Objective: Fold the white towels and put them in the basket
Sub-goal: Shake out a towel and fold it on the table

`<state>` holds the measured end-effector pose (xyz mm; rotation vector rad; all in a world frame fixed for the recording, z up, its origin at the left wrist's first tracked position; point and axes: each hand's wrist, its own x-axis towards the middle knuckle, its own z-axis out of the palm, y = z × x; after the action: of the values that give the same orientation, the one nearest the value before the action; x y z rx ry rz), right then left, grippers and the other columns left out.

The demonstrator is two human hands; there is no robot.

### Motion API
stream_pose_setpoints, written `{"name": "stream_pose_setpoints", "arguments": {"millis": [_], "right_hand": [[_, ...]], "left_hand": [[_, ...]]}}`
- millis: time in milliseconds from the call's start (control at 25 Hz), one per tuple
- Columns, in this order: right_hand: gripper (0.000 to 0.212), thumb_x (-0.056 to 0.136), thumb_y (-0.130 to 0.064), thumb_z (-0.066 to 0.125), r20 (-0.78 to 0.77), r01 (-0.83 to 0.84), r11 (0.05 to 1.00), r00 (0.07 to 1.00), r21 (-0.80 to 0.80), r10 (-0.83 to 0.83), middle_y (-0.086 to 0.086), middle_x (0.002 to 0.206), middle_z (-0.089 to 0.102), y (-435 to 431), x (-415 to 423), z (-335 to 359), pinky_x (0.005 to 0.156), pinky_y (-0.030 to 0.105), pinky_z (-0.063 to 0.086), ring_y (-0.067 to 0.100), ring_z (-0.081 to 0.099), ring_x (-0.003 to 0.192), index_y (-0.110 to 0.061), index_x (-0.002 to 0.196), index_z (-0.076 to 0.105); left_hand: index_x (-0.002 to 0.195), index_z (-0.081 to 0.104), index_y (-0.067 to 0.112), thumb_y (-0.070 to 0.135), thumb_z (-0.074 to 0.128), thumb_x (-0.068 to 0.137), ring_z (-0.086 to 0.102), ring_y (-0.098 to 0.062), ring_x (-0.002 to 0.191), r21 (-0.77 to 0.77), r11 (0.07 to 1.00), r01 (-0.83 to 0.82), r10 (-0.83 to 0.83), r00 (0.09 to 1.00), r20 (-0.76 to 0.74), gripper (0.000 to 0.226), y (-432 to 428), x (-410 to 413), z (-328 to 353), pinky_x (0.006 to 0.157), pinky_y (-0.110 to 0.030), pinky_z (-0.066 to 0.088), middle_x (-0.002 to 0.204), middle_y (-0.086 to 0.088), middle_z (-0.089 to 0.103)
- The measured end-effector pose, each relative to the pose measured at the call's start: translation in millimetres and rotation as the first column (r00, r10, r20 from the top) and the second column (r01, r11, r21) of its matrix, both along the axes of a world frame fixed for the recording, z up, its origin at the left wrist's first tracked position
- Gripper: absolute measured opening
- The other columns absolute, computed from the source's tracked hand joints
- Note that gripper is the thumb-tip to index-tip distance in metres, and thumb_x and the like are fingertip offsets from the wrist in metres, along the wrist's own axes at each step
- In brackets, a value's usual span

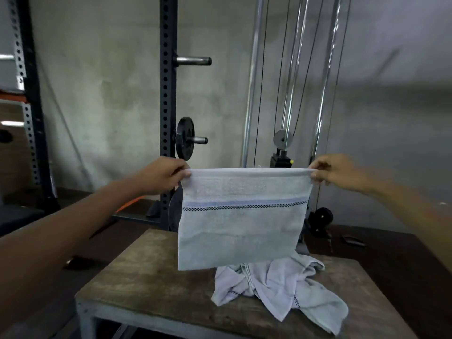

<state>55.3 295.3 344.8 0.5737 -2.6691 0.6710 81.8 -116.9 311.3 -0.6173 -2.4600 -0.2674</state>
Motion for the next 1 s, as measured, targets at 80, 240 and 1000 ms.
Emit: {"name": "stream_pose_setpoints", "arguments": {"millis": [80,240,1000], "right_hand": [[0.009,0.087,-0.007,0.064,0.101,-0.039,0.997,0.994,0.071,0.032,0.007,0.076,0.070,2.7,7.4,1.0,0.062,0.025,0.052,0.020,0.065,0.071,-0.016,0.085,0.066],[0.017,0.089,-0.011,0.063,-0.050,0.054,0.992,0.998,0.111,-0.048,0.002,0.076,0.067,11.5,8.6,3.7,0.073,0.037,0.052,0.025,0.066,0.078,-0.026,0.079,0.060],[0.014,0.094,-0.008,0.055,0.185,0.207,0.934,0.970,-0.291,-0.157,0.011,0.089,0.071,17.6,-60.0,-106.0,0.056,0.018,0.050,0.022,0.068,0.079,-0.016,0.083,0.060]], "left_hand": [[0.095,0.067,0.005,0.015,0.055,0.094,0.047,-0.001,0.061,-0.044,0.999,-0.013,0.013,1.000,0.002,0.016,3.9,3.9,8.8,0.058,-0.006,0.034,0.073,0.009,0.060],[0.101,0.071,0.008,0.018,0.061,0.090,0.054,-0.008,0.075,-0.061,0.997,-0.039,0.038,0.999,-0.018,0.017,10.6,3.3,22.0,0.061,-0.006,0.033,0.093,-0.001,0.071],[0.085,0.057,0.013,0.011,0.060,0.091,0.072,-0.016,0.075,0.641,0.754,-0.144,-0.137,0.920,0.368,0.006,49.5,-91.0,-90.1,0.068,-0.028,0.060,0.091,-0.015,0.071]]}}
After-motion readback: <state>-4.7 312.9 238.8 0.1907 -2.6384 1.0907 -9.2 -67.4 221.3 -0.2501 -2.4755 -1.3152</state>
